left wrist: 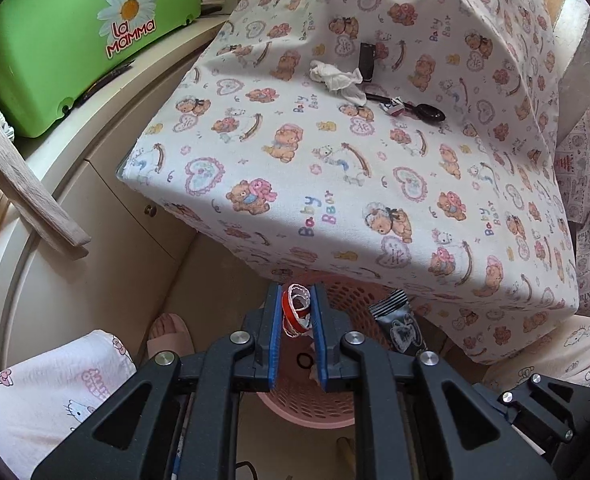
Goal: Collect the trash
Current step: 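Carry both wrappers over the pink wastebasket and open both tools, then move both open tools back over the table, then grasp the white tissue with the left tool while the right tool grasps the black spoon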
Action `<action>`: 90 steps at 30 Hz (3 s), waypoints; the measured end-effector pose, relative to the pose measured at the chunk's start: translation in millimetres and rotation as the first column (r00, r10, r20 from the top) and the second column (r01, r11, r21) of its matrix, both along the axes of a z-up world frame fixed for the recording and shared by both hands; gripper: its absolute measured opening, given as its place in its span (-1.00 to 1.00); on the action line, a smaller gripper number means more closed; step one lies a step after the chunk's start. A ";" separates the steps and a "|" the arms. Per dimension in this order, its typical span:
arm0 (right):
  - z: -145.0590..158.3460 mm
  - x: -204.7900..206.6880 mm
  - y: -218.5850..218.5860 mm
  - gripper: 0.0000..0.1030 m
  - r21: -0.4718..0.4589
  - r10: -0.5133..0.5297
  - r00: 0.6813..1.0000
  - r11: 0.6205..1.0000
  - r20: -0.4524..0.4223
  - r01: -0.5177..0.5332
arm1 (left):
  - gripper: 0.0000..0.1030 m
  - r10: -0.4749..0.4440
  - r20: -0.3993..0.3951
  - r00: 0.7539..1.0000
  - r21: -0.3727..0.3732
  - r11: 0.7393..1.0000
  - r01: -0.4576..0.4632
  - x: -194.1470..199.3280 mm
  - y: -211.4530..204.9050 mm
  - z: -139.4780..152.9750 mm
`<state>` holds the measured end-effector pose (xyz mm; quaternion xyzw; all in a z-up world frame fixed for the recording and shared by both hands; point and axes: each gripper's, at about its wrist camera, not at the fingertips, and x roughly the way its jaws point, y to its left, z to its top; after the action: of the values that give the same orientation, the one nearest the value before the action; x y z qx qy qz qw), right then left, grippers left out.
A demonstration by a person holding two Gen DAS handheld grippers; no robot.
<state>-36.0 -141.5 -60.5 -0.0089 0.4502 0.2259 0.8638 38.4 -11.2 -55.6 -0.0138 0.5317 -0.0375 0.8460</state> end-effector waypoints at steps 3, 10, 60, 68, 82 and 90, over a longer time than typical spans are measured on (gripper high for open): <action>-12.1 2.4 5.9 -0.63 0.004 0.024 0.998 1.000 -0.062 -0.024 | -0.74 0.002 -0.038 0.999 -0.002 1.000 -0.003 1.6 1.3 -10.9; -53.3 9.4 23.9 -0.63 -0.051 0.059 0.979 0.996 -0.196 -0.070 | -0.73 0.024 -0.189 0.982 -0.040 0.999 -0.032 10.3 6.5 -54.8; -52.5 18.6 2.3 -0.02 -0.165 -0.176 0.982 0.973 -0.068 0.163 | -0.14 0.078 -0.090 0.993 0.051 0.996 -0.074 0.4 22.4 -32.2; 20.8 14.7 -28.3 0.01 -0.035 -0.260 0.951 0.962 0.165 0.269 | 0.04 0.032 0.082 0.996 0.054 0.998 -0.037 19.7 18.7 44.6; 106.9 118.8 -96.3 0.12 0.042 -0.301 0.911 0.952 0.281 0.302 | 0.44 0.050 0.144 0.988 0.022 0.998 -0.054 119.4 15.5 112.2; 93.9 173.0 -127.6 -0.09 0.177 -0.322 0.935 0.939 0.147 0.296 | 0.48 0.063 0.149 0.987 0.000 0.998 -0.064 145.8 10.7 83.7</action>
<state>137.1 -269.0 33.4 0.1084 0.3505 0.1190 0.9226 184.2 -0.5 28.1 -0.0259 0.4665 -0.0103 0.8841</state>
